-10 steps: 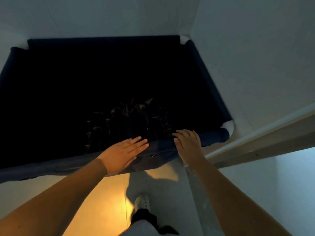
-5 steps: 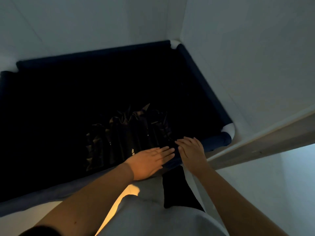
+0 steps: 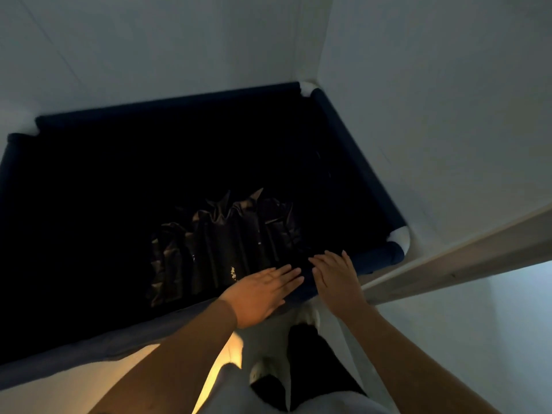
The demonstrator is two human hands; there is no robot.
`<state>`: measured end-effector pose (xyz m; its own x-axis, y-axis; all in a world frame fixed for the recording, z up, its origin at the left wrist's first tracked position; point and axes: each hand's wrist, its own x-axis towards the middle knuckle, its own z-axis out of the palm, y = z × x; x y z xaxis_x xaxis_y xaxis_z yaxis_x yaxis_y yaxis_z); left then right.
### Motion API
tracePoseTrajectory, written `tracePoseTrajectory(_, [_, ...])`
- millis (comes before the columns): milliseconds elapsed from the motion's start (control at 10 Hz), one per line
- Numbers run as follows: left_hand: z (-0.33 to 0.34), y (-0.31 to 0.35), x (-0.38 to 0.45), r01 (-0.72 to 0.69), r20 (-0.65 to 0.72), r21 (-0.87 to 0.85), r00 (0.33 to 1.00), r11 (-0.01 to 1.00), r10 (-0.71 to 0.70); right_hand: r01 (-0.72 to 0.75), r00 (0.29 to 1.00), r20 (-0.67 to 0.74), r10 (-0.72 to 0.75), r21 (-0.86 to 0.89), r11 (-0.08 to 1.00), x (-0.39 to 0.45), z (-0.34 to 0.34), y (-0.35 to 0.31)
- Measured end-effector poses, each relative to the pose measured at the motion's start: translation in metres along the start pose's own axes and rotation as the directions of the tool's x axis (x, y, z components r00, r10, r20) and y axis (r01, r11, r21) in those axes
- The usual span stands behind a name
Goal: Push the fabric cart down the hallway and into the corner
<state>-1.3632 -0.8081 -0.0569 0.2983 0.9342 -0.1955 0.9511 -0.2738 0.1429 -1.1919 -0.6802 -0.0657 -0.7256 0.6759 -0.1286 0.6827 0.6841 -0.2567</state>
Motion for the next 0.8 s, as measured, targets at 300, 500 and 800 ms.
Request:
tracePoseTrajectory(300, [0.003,0.013,-0.009,0.147,0.097,-0.028,0.985,0.989,-0.144,0.081,0.987,-0.138,-0.079,0.008,0.997,-0.019,-0.004,-0.004])
tracePoseTrajectory(500, [-0.004,0.030,-0.009,0.305,0.138,-0.074,0.946,0.950,-0.293,0.190,0.982,0.003,-0.190,0.007,0.982,-0.018,-0.010,0.009])
tracePoseTrajectory(800, [-0.050,0.034,-0.031,0.695,0.366,-0.333,0.718,0.637,-0.592,0.307,0.796,0.572,-0.197,-0.102,0.946,0.016,-0.060,0.003])
